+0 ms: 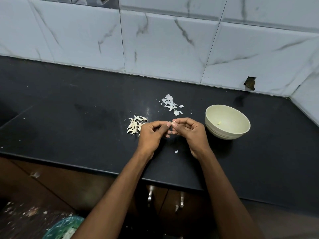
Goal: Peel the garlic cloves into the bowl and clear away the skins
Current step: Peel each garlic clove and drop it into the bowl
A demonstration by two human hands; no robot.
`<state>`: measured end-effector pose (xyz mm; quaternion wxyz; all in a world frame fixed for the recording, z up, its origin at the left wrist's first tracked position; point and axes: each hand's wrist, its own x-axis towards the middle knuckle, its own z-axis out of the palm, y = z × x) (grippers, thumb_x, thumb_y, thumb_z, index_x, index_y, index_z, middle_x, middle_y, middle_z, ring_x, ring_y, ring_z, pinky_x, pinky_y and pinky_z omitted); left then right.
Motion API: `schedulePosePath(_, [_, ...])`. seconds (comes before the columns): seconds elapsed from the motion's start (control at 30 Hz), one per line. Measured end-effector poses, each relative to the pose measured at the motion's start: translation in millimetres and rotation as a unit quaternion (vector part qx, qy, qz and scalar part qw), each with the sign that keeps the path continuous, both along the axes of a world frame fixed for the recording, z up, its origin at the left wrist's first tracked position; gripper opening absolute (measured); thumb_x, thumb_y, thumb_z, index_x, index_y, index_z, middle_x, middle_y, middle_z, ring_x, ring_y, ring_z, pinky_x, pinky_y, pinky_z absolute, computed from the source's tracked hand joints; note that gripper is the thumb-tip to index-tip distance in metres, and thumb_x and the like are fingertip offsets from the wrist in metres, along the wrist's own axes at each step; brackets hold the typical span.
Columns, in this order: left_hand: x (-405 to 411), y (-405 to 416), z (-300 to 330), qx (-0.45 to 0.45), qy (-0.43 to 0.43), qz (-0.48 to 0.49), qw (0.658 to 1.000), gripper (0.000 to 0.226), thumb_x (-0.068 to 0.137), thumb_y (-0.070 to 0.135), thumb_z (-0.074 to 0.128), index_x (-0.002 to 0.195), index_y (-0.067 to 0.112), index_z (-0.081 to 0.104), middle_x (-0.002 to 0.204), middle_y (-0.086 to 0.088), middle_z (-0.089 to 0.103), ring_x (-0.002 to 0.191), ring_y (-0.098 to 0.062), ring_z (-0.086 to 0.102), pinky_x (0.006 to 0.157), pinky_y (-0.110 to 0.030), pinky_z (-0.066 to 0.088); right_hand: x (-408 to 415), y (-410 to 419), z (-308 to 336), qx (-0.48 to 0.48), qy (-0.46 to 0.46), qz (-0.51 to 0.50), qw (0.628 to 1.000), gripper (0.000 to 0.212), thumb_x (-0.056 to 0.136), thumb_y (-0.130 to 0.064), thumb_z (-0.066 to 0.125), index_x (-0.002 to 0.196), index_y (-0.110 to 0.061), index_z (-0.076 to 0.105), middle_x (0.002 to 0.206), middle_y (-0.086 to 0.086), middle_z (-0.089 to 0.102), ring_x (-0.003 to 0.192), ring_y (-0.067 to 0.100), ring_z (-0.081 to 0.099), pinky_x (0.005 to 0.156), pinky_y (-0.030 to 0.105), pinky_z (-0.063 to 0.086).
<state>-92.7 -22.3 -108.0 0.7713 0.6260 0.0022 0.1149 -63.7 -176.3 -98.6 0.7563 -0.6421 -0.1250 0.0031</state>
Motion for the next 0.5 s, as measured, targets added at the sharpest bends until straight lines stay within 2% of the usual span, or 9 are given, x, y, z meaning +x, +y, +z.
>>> schedulePosePath(0.07, [1.0, -0.6, -0.7, -0.013, 0.013, 0.007, 1.0, 0.011, 0.095, 0.004, 0.071, 0.099, -0.003, 0.078, 0.086, -0.02, 0.077, 0.072, -0.02, 0.069, 0.068, -0.027, 0.058, 0.2, 0.6, -1.0, -0.009, -0.004, -0.002, 1.0, 0.016, 0.092, 0.003, 0.073, 0.108, 0.004, 0.071, 0.091, 0.016, 0.077, 0.08, 0.025, 0.075, 0.077, 0.031, 0.062])
schedulePosePath(0.17, [0.7, -1.1, 1.3, -0.025, 0.014, 0.015, 0.999, 0.009, 0.094, 0.0, 0.07, 0.098, -0.004, 0.078, 0.08, -0.014, 0.077, 0.067, -0.017, 0.069, 0.065, -0.024, 0.057, 0.3, 2.5, -1.6, -0.036, -0.018, -0.001, 0.999, 0.017, 0.093, 0.001, 0.074, 0.109, -0.003, 0.072, 0.093, 0.013, 0.077, 0.087, 0.026, 0.074, 0.084, 0.036, 0.063])
schedulePosePath(0.27, [-0.3, -1.1, 2.3, -0.029, 0.003, 0.012, 1.0, 0.01, 0.094, 0.0, 0.071, 0.099, -0.003, 0.078, 0.081, -0.014, 0.077, 0.067, -0.018, 0.069, 0.065, -0.024, 0.058, -0.5, 3.2, -1.1, -0.045, -0.025, -0.006, 0.999, 0.018, 0.093, 0.001, 0.074, 0.11, -0.003, 0.071, 0.091, 0.009, 0.076, 0.088, 0.022, 0.074, 0.084, 0.034, 0.063])
schedulePosePath(0.5, [-0.7, -1.9, 0.4, -0.028, 0.003, -0.004, 1.0, 0.015, 0.095, -0.001, 0.07, 0.107, -0.008, 0.076, 0.095, -0.022, 0.077, 0.08, -0.031, 0.076, 0.077, -0.039, 0.066, -1.2, 2.4, 1.1, -0.046, -0.021, -0.008, 0.999, 0.014, 0.095, -0.009, 0.075, 0.104, 0.0, 0.07, 0.092, 0.017, 0.077, 0.082, 0.026, 0.075, 0.079, 0.035, 0.063])
